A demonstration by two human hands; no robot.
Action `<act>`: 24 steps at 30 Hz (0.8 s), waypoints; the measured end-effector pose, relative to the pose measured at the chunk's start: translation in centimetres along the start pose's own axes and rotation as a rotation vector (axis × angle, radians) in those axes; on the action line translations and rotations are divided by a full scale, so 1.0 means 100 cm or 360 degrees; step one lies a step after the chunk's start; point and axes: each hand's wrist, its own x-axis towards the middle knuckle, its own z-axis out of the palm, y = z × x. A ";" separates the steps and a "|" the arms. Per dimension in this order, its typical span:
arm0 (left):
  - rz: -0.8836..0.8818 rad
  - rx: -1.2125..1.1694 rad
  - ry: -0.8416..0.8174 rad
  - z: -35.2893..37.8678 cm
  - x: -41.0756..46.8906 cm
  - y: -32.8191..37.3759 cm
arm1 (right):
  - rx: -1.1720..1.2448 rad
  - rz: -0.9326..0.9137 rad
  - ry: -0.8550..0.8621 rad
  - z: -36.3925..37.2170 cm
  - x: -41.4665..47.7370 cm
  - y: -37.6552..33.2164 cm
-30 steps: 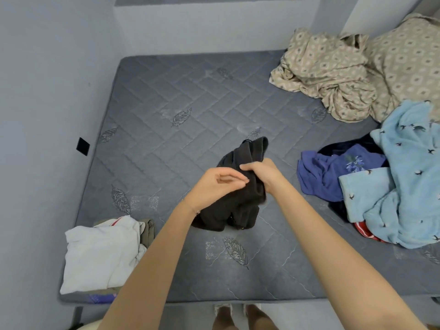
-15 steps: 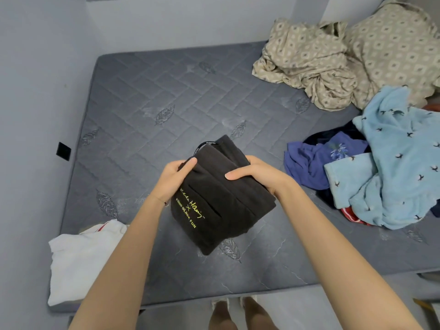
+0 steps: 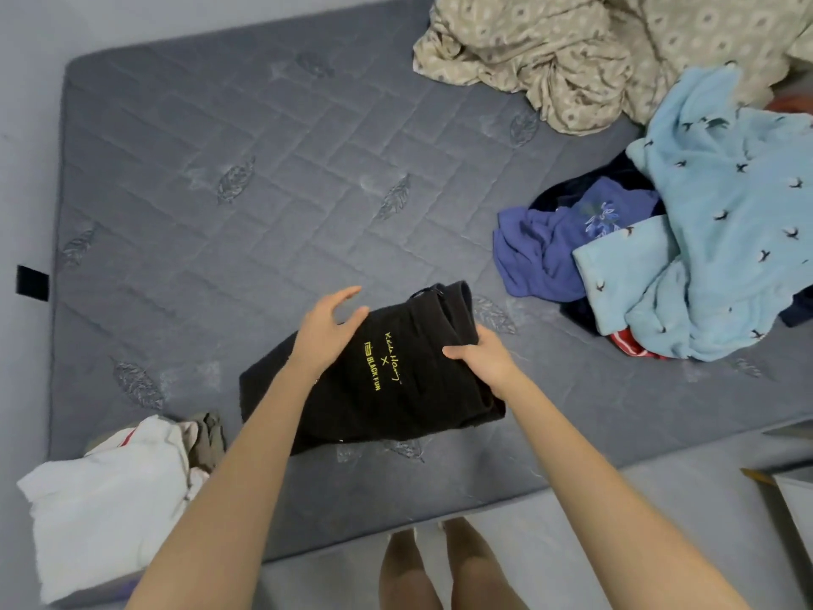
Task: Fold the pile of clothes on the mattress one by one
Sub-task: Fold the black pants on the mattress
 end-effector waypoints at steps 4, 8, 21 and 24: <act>0.0110 0.0366 -0.0075 0.064 0.005 -0.046 | -0.0480 -0.0042 0.0308 -0.003 0.045 0.048; -0.0118 0.0531 -0.0115 0.112 0.009 -0.097 | -0.0632 0.0062 0.0630 -0.015 0.084 0.087; -0.0487 0.0734 -0.0043 0.152 -0.002 -0.218 | -0.1294 -0.0548 0.0698 0.017 0.163 0.150; -0.0385 0.0652 0.0166 0.149 0.001 -0.220 | -0.1370 -0.0550 0.0431 0.050 0.166 0.157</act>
